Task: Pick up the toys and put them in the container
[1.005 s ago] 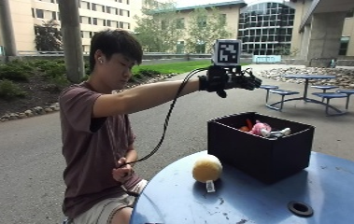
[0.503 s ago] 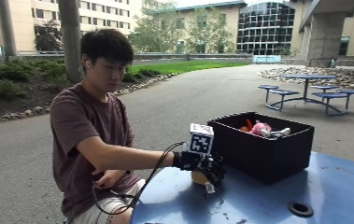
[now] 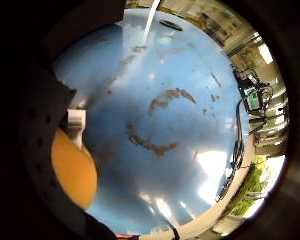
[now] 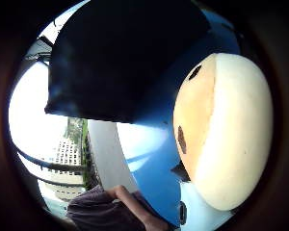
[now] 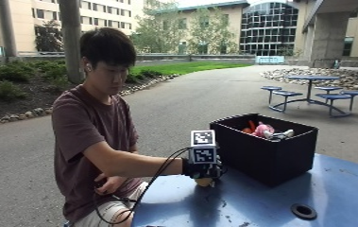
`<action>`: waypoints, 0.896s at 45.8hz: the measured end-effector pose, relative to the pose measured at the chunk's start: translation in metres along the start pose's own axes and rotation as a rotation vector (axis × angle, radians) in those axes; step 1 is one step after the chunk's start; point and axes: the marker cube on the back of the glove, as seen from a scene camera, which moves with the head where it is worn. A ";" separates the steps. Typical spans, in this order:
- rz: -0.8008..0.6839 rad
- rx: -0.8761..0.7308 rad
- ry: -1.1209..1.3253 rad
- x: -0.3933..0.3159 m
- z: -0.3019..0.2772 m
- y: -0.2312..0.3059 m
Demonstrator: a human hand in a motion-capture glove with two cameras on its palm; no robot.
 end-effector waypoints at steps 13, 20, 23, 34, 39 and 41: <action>0.148 0.027 -0.053 0.023 -0.113 -0.039; 0.182 0.069 0.000 0.018 -0.185 -0.069; 0.186 0.103 0.059 0.013 -0.212 -0.085; 0.162 0.162 0.172 -0.032 -0.265 -0.133; 0.151 0.165 0.163 -0.068 -0.269 -0.158; 0.131 0.160 0.155 -0.083 -0.267 -0.167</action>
